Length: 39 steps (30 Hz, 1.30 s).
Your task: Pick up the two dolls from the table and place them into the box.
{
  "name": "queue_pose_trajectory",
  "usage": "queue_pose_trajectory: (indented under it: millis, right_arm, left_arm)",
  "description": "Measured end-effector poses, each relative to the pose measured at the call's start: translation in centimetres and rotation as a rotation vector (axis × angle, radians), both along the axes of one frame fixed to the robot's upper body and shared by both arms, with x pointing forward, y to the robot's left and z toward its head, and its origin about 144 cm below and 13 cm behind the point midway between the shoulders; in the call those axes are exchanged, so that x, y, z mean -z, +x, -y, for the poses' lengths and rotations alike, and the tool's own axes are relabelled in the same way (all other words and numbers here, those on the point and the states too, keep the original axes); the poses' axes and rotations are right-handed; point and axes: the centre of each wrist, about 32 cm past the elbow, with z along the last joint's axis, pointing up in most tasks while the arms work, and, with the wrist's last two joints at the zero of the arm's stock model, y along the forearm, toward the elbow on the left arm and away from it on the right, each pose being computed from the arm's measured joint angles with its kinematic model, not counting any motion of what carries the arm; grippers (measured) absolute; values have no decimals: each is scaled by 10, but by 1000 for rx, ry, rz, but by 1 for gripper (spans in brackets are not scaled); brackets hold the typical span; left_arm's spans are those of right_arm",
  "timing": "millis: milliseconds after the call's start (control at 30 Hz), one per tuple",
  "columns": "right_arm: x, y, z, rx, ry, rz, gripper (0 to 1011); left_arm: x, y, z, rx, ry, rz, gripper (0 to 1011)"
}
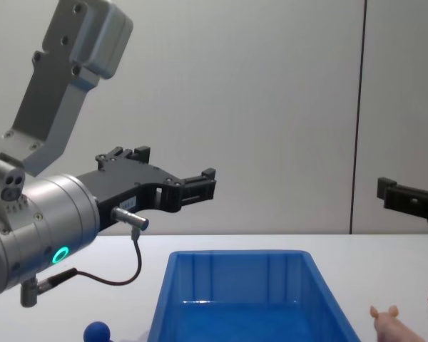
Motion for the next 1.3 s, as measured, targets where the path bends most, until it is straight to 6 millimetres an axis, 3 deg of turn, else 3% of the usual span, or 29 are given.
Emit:
queue_pose_trajectory:
  millis: [1300]
  right_arm:
    - [0,0,0,0,0,0,1001]
  left_arm:
    - [0,0,0,0,0,0,1002]
